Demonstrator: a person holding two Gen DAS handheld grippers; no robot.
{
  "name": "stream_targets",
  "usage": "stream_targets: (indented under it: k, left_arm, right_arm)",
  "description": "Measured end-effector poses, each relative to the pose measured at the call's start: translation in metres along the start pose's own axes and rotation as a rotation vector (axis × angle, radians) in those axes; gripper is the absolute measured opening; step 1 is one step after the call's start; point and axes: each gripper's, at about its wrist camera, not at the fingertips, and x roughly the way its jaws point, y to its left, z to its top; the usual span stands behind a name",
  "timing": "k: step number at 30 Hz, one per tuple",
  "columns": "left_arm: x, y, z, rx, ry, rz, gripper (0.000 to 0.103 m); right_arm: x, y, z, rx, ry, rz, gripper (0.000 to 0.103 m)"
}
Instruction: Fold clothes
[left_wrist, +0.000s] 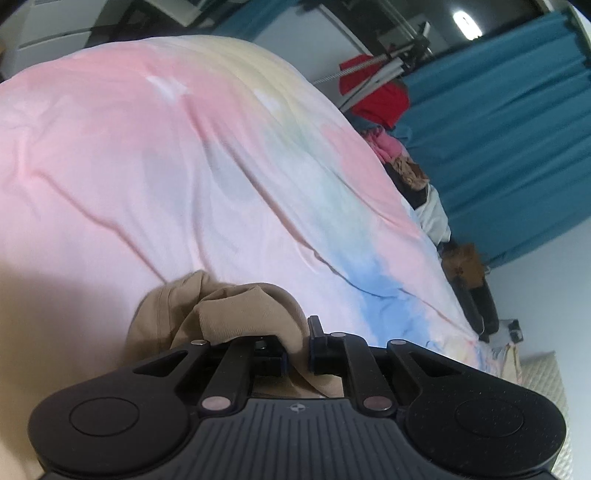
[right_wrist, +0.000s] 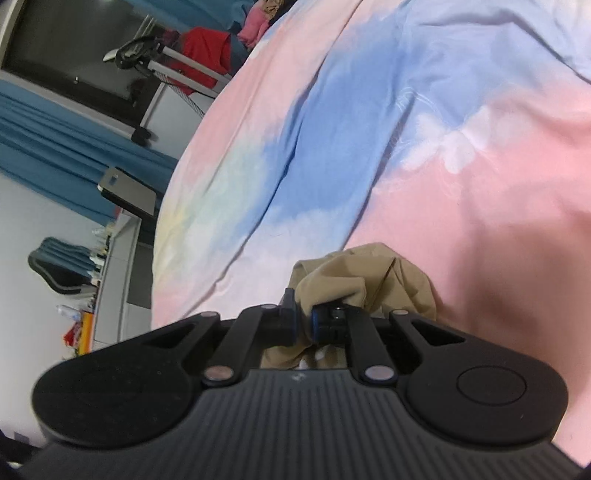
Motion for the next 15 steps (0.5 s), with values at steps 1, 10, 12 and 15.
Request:
stream_targets:
  k: [1, 10, 12, 15]
  left_arm:
    - [0.002, 0.000, 0.000, 0.017, -0.001, 0.003, 0.012]
    - [-0.027, -0.029, -0.024, 0.240, -0.063, -0.011, 0.060]
    - [-0.041, -0.041, -0.035, 0.333, -0.107, -0.013, 0.072]
    - [-0.051, -0.055, -0.050, 0.478, -0.132, -0.003, 0.077]
  right_arm:
    - [0.001, 0.002, -0.002, -0.026, -0.004, -0.006, 0.011]
    - [-0.024, 0.024, -0.014, -0.231, -0.042, 0.060, 0.056]
    - [-0.036, 0.035, -0.020, -0.312, -0.096, 0.088, 0.075]
    - [-0.046, 0.051, -0.033, -0.473, -0.155, 0.071, 0.075]
